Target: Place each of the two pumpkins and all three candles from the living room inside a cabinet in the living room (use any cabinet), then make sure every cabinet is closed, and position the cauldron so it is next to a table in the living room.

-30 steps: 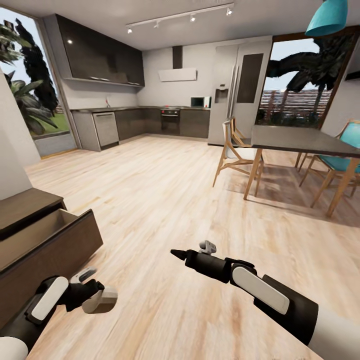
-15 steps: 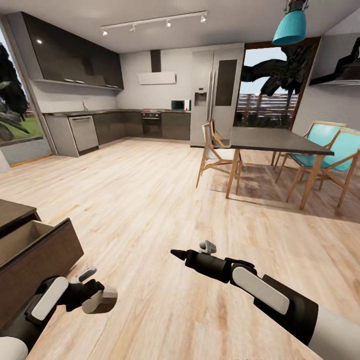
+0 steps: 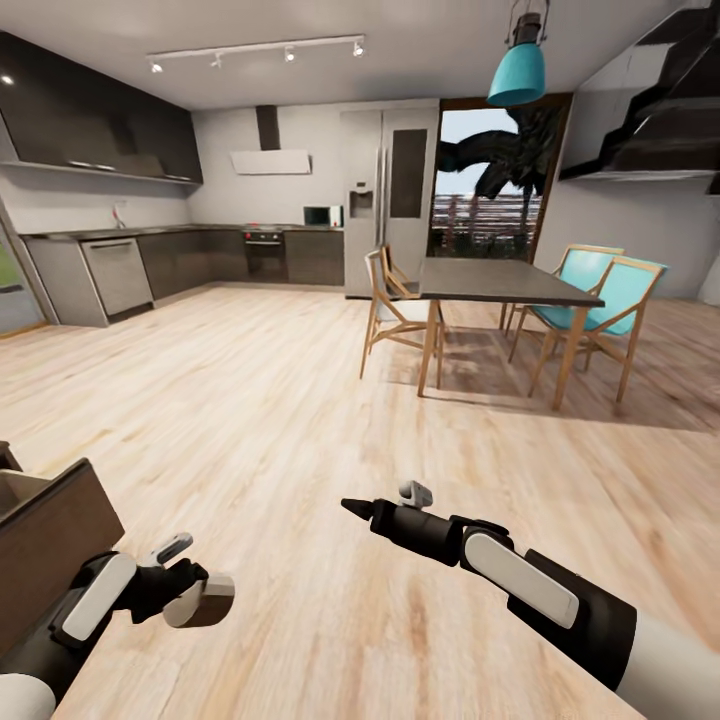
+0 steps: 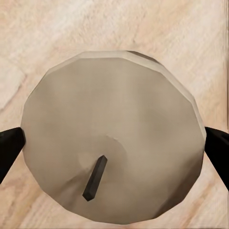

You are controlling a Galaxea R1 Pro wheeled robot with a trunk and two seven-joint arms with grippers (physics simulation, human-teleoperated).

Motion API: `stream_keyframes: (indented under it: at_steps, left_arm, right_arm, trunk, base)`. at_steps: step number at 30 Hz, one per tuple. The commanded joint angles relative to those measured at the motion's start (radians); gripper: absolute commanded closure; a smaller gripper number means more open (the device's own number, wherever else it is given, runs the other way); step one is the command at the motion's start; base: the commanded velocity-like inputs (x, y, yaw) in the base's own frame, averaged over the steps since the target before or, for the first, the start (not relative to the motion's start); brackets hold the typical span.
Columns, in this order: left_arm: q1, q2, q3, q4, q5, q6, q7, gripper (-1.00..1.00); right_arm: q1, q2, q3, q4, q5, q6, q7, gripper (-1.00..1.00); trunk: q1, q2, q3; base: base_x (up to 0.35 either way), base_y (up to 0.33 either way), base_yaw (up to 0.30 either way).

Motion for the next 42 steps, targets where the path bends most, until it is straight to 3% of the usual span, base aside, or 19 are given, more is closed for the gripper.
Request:
stream_keyframes:
  at_steps: [1,42]
  left_arm:
    - [0.0,0.001,-0.003,-0.002,0.012,0.0,0.009,1.0]
    - [0.0,0.001,-0.002,-0.002,0.012,0.0,0.009,1.0]
  right_arm:
    - [-0.001,0.0,0.002,-0.001,-0.008,-0.001,-0.006,-1.0]
    - [-0.001,0.0,0.0,-0.001,-0.009,-0.002,-0.006,-1.0]
  trunk:
    - [0.0,0.0,0.0]
    - [0.0,0.0,0.042]
  base:
    - [0.0,0.0,-0.243]
    - [0.0,0.0,-0.243]
